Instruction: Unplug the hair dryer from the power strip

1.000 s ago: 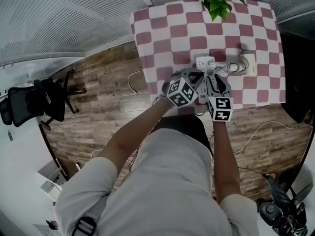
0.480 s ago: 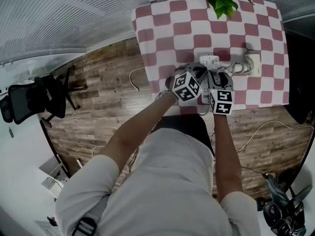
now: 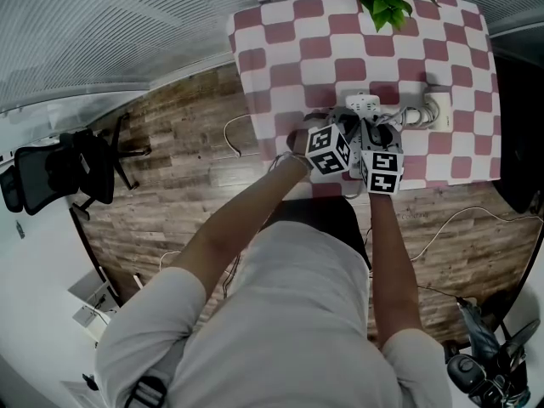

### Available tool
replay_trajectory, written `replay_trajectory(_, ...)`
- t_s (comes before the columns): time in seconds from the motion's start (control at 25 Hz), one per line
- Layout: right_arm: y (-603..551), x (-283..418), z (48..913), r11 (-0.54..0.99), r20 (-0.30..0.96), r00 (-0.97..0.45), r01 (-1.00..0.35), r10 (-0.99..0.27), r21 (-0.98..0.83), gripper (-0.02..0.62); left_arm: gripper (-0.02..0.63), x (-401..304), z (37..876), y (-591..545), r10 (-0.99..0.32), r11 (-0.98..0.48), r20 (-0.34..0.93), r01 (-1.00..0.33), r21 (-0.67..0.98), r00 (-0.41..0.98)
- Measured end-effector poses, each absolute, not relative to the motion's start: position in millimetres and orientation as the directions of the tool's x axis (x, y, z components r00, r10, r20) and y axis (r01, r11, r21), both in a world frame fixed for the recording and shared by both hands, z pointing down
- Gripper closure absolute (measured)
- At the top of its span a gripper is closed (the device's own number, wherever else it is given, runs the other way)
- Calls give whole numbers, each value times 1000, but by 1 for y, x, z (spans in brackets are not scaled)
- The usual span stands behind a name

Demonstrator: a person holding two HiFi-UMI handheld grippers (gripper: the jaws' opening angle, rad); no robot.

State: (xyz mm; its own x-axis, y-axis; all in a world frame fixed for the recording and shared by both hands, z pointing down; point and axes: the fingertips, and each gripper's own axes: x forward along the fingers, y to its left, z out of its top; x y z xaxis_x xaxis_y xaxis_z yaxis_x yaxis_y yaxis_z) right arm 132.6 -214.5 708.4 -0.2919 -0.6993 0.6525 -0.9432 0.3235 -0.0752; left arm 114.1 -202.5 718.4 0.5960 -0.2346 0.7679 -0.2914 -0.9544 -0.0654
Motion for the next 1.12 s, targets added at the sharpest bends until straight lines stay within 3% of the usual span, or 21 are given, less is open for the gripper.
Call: replay_trajectory(1.12, -211, 138, 702, 279, 649, -288, -953, -704, -120, 489, 575, 119, 722, -200, -234, -957, 828, -269, -105, 509)
